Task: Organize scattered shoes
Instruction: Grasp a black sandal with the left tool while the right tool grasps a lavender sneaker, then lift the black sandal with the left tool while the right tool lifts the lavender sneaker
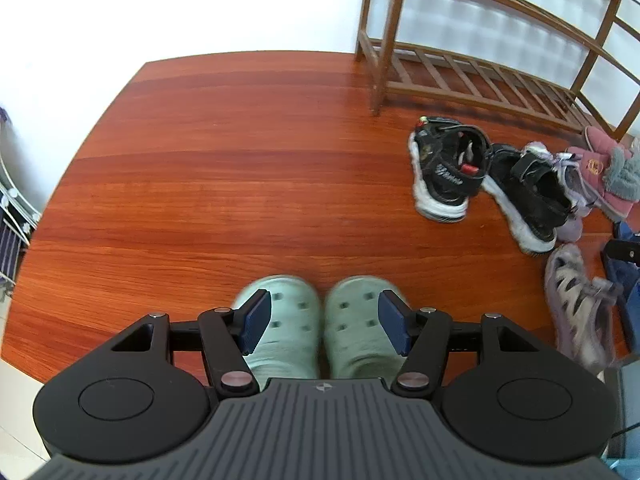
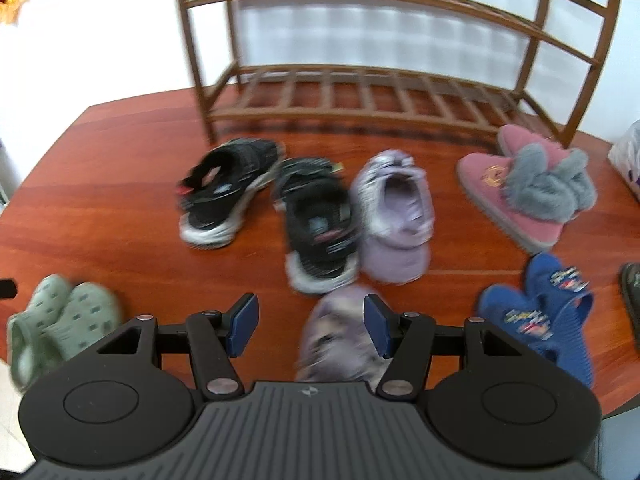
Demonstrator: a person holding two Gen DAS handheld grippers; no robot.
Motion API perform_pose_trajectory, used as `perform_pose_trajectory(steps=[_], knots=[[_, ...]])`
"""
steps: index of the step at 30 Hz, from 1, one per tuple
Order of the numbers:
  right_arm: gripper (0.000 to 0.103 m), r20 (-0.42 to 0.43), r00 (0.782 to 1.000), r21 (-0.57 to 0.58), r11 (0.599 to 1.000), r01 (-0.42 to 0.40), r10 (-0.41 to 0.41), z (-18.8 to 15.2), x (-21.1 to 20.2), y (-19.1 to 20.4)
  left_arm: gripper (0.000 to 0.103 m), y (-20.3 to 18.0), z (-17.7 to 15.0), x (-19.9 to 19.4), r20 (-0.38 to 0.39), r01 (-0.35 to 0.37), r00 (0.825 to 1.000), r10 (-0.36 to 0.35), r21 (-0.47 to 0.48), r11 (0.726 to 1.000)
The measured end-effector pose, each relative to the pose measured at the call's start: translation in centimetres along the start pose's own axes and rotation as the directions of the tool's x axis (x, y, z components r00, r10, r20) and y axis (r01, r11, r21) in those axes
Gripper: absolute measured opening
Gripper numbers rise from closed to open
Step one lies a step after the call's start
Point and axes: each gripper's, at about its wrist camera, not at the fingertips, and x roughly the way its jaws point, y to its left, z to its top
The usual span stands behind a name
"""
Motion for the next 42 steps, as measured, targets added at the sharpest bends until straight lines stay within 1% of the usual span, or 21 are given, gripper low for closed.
perform_pose_trajectory(steps=[7, 10, 12, 14, 17, 22, 25, 27, 28, 31, 34, 37, 39, 40, 42], knots=[[0.064, -0.006, 1.0, -0.008, 1.0, 0.011, -0.011, 2.5, 2.4, -6.4, 0.062, -6.6, 1.3, 1.3, 0.003, 0.028, 1.0, -0.028, -0.016, 0.999], [0.064, -0.013, 1.0, -0.017, 1.0, 0.004, -0.005, 3.4, 3.7, -8.3, 0.062, -9.5, 2.2, 2.4, 0.005, 0.058, 0.998, -0.058, -0.034, 0.998], [0.064, -0.015, 1.0, -0.021, 1.0, -0.001, 0.001, 3.7, 4.3, -8.8, 0.062, -11.0, 2.8, 3.2, 0.006, 0.075, 0.997, -0.075, -0.042, 0.996], [0.064, -0.027, 0.999, -0.023, 0.999, -0.024, 0.023, 4.7, 6.0, -10.4, 0.062, -12.8, 3.6, 4.3, 0.004, 0.091, 0.996, -0.091, -0.052, 0.994], [0.064, -0.039, 0.998, -0.026, 0.998, -0.054, 0.053, 5.6, 7.7, -11.7, 0.062, -15.4, 4.9, 6.1, 0.0, 0.108, 0.994, -0.108, -0.056, 0.993], [0.064, -0.063, 0.994, -0.043, 0.995, -0.093, 0.09, 6.5, 10.7, -12.8, 0.062, -18.6, 6.7, 9.6, -0.025, 0.123, 0.992, -0.124, -0.064, 0.99], [0.063, -0.077, 0.99, -0.043, 0.992, -0.119, 0.115, 7.1, 12.4, -13.3, 0.062, -19.9, 7.6, 11.5, -0.014, 0.125, 0.992, -0.126, -0.064, 0.99], [0.061, -0.083, 0.989, -0.043, 0.991, -0.128, 0.124, 7.4, 13.1, -13.4, 0.062, -20.6, 8.1, 12.9, -0.022, 0.121, 0.992, -0.123, -0.062, 0.991], [0.058, -0.093, 0.987, -0.047, 0.99, -0.135, 0.13, 7.6, 13.5, -12.5, 0.062, -20.8, 8.3, 13.5, -0.029, 0.123, 0.992, -0.125, -0.067, 0.99], [0.056, -0.105, 0.984, -0.054, 0.988, -0.147, 0.141, 8.2, 14.9, -12.6, 0.061, -21.2, 8.8, 14.7, -0.035, 0.128, 0.991, -0.13, -0.076, 0.989], [0.053, -0.122, 0.981, -0.059, 0.986, -0.157, 0.149, 8.5, 16.3, -12.6, 0.06, -21.5, 9.3, 16.1, -0.051, 0.131, 0.99, -0.135, -0.082, 0.988], [0.048, -0.141, 0.979, -0.061, 0.985, -0.16, 0.151, 8.7, 17.6, -12.4, 0.049, -21.7, 9.4, 17.3, -0.066, 0.133, 0.988, -0.139, -0.083, 0.988], [0.045, -0.15, 0.977, -0.059, 0.985, -0.161, 0.151, 8.7, 18.4, -12.3, 0.036, -21.8, 9.3, 18.2, -0.077, 0.136, 0.987, -0.143, -0.085, 0.987], [0.044, -0.153, 0.976, -0.056, 0.985, -0.162, 0.152, 8.7, 18.5, -12.3, 0.035, -21.8, 9.3, 18.6, -0.08, 0.129, 0.987, -0.136, -0.085, 0.988], [0.043, -0.156, 0.976, -0.048, 0.986, -0.161, 0.152, 8.7, 19.2, -12.3, 0.025, -21.7, 9.2, 19.2, -0.08, 0.117, 0.989, -0.124, -0.087, 0.989]])
